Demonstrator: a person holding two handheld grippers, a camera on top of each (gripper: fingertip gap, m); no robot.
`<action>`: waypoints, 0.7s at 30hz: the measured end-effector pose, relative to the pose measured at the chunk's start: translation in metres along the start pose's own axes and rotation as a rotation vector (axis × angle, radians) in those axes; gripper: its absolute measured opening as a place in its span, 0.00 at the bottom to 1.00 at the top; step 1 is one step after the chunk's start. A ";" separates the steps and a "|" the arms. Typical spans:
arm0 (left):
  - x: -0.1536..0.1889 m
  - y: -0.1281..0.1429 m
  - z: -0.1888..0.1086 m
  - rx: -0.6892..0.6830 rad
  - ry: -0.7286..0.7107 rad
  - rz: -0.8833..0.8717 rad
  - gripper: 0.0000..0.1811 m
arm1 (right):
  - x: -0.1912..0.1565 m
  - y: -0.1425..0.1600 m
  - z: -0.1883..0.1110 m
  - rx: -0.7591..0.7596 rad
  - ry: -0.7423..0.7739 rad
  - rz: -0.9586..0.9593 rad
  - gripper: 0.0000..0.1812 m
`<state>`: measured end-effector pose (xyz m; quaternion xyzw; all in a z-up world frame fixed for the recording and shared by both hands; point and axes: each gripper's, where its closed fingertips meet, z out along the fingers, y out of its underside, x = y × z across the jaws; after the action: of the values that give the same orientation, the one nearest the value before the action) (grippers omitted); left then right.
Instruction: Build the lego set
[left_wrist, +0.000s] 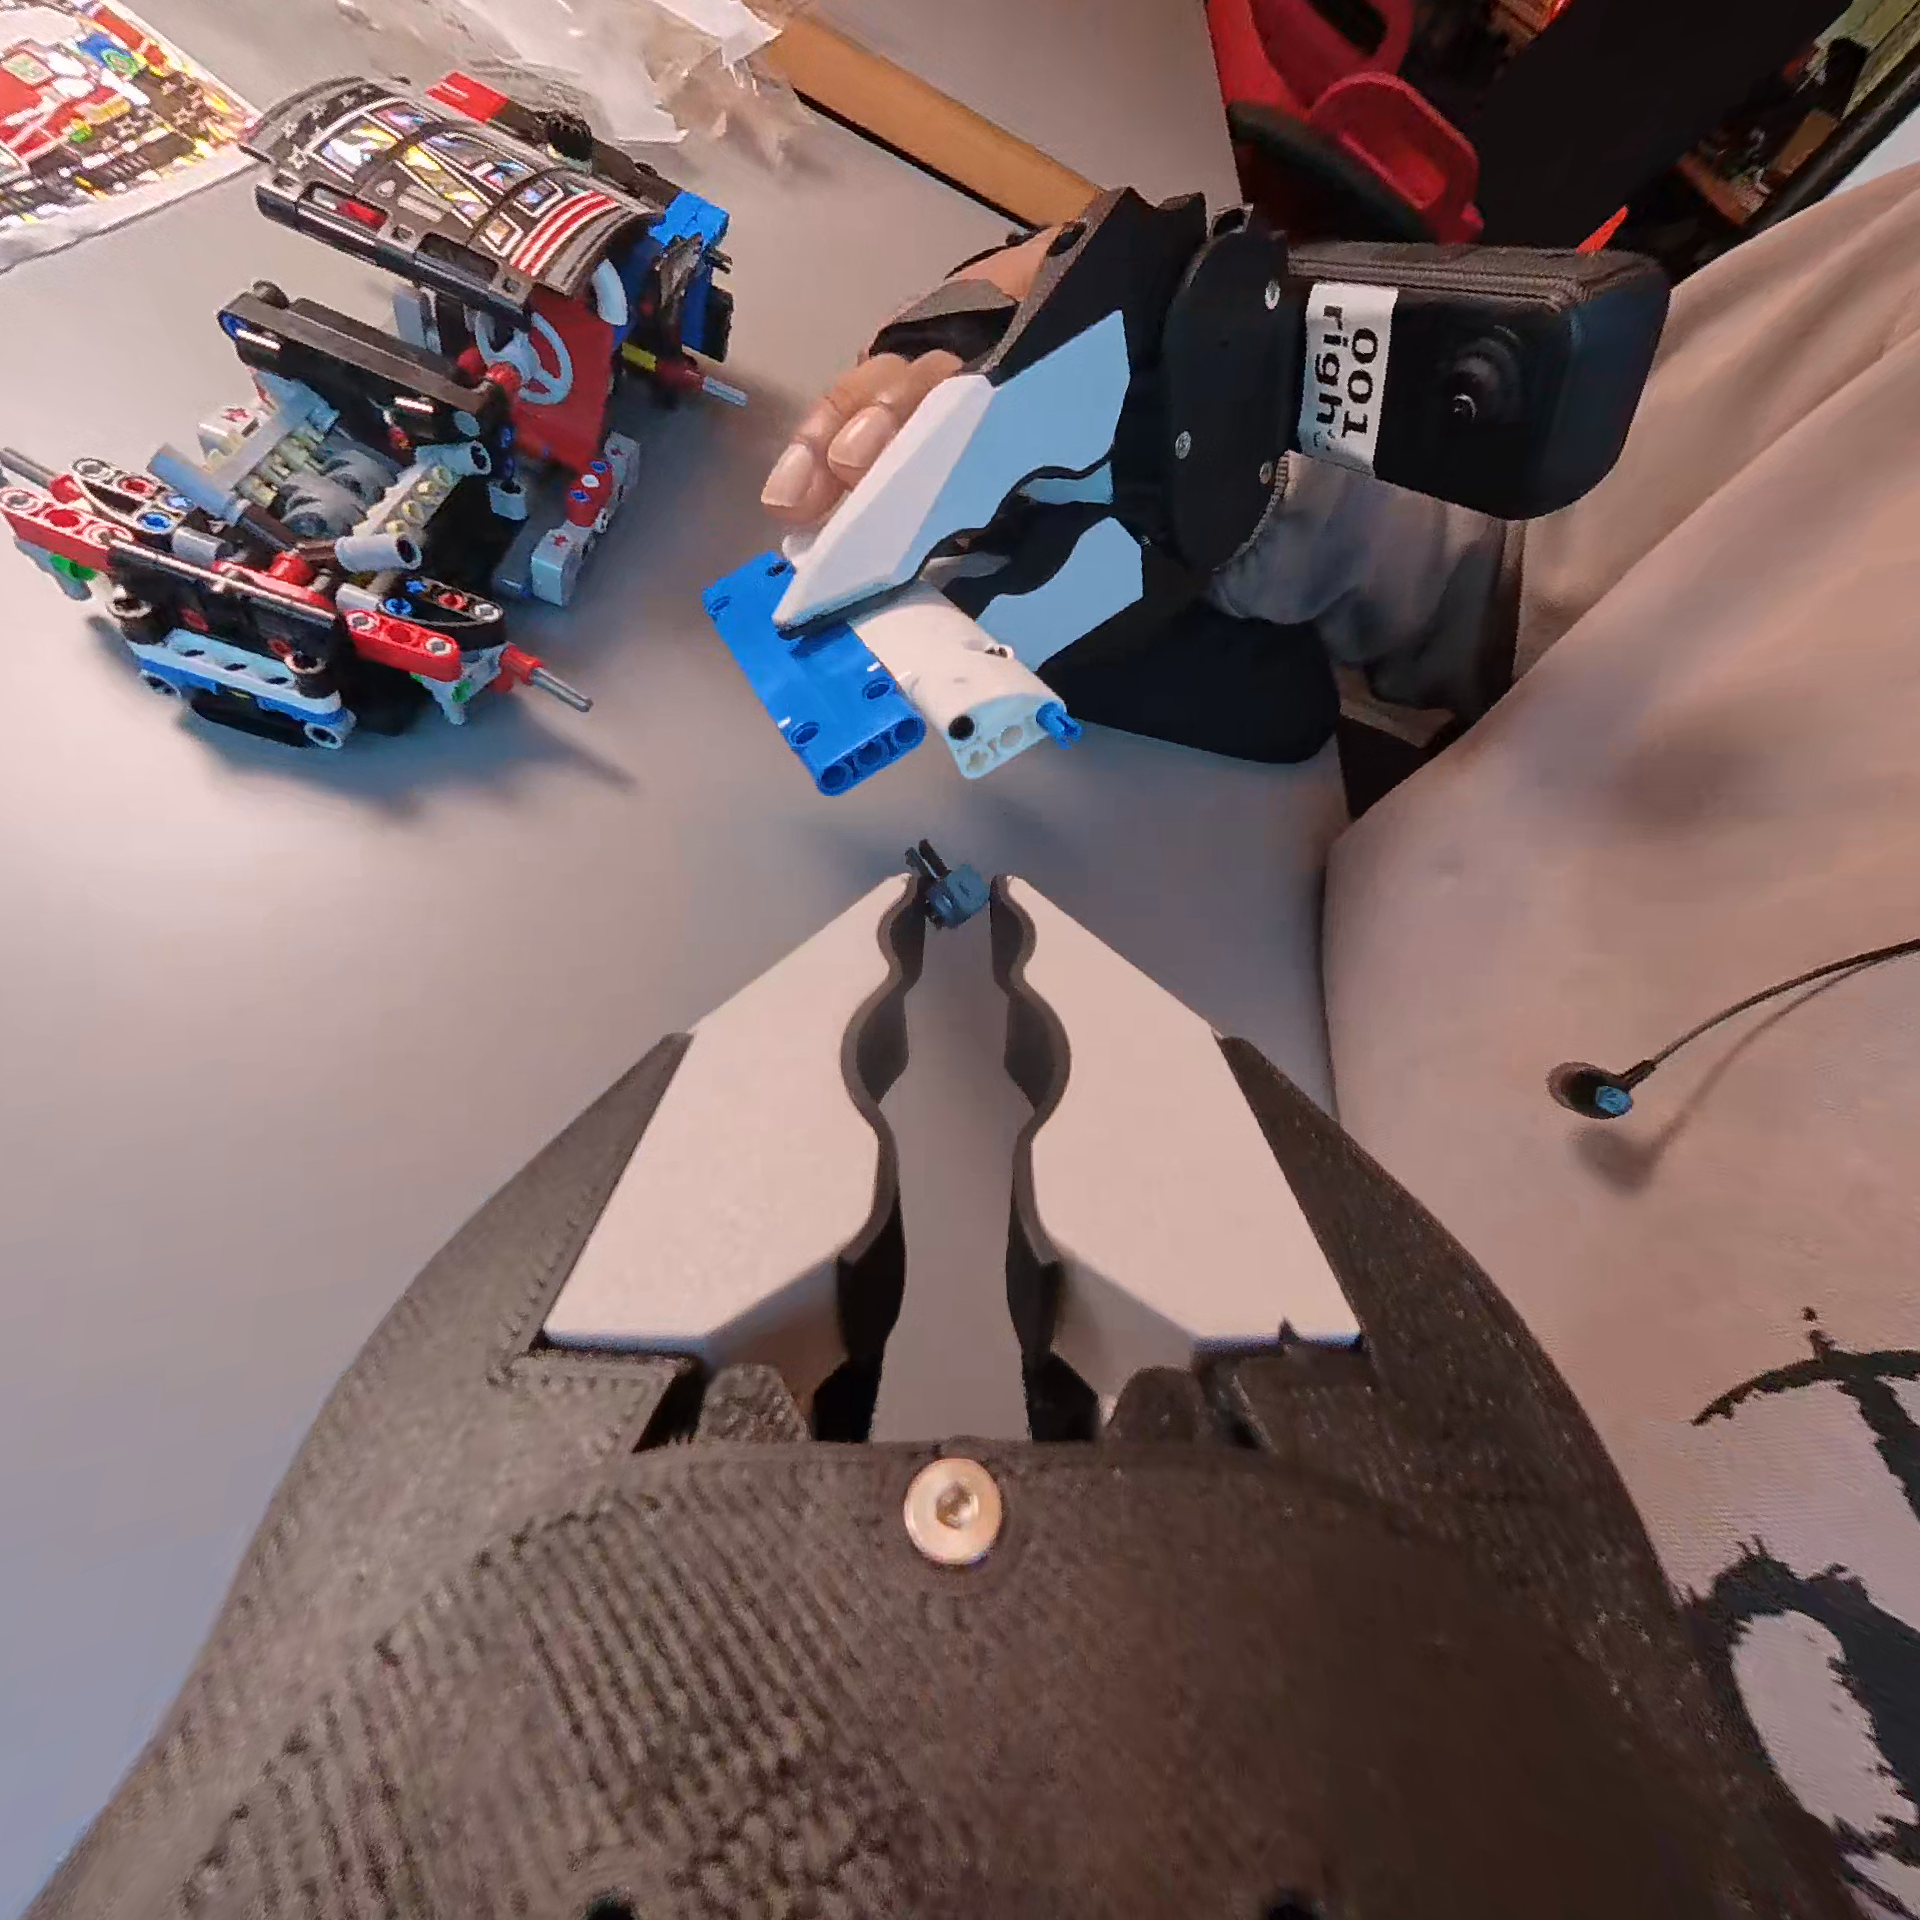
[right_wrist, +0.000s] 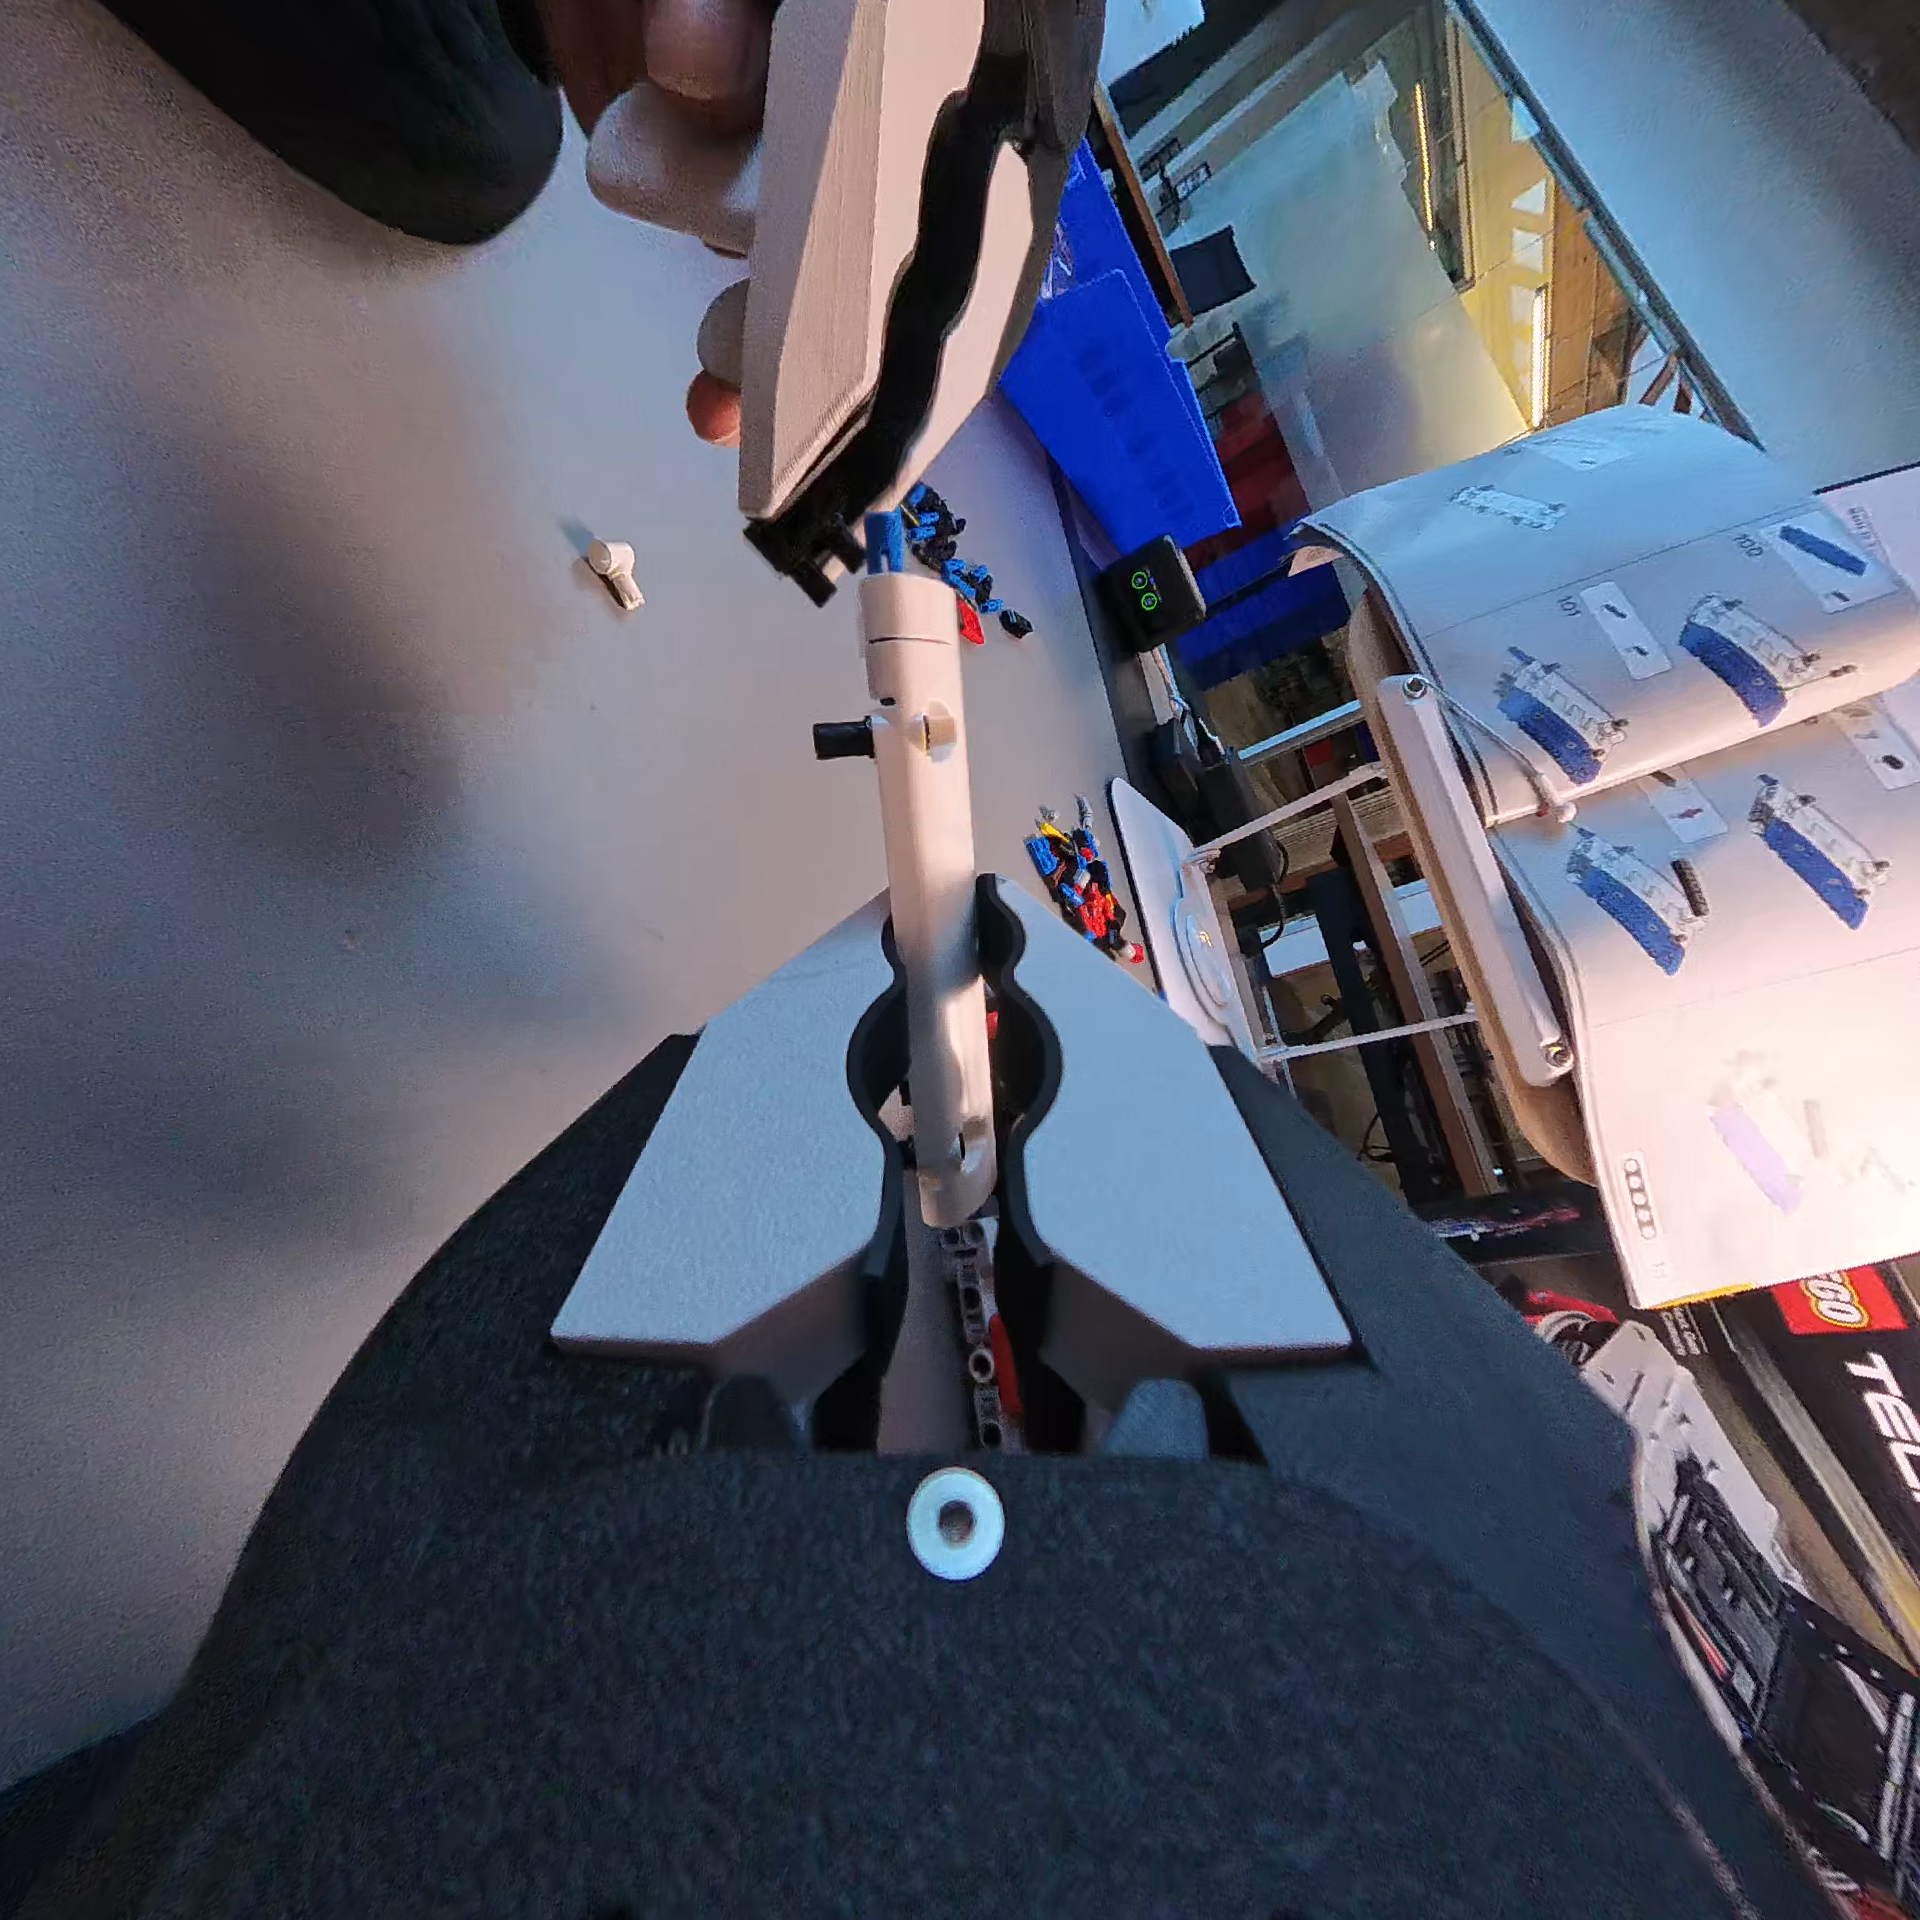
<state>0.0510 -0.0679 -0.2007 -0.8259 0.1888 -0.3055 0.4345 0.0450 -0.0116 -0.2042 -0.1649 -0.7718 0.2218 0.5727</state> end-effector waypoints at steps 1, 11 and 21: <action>-0.003 0.001 0.002 -0.012 -0.036 0.049 0.05 | 0.000 0.001 0.000 -0.006 0.000 -0.001 0.04; -0.015 0.012 0.005 -0.047 -0.234 0.389 0.06 | -0.012 0.010 0.013 -0.062 -0.087 0.009 0.04; -0.025 0.013 0.001 -0.025 -0.276 0.420 0.06 | -0.015 0.012 0.011 -0.079 -0.132 0.023 0.04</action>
<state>0.0323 -0.0602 -0.2202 -0.8077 0.2990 -0.0904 0.5000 0.0389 -0.0109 -0.2255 -0.1813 -0.8141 0.2084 0.5108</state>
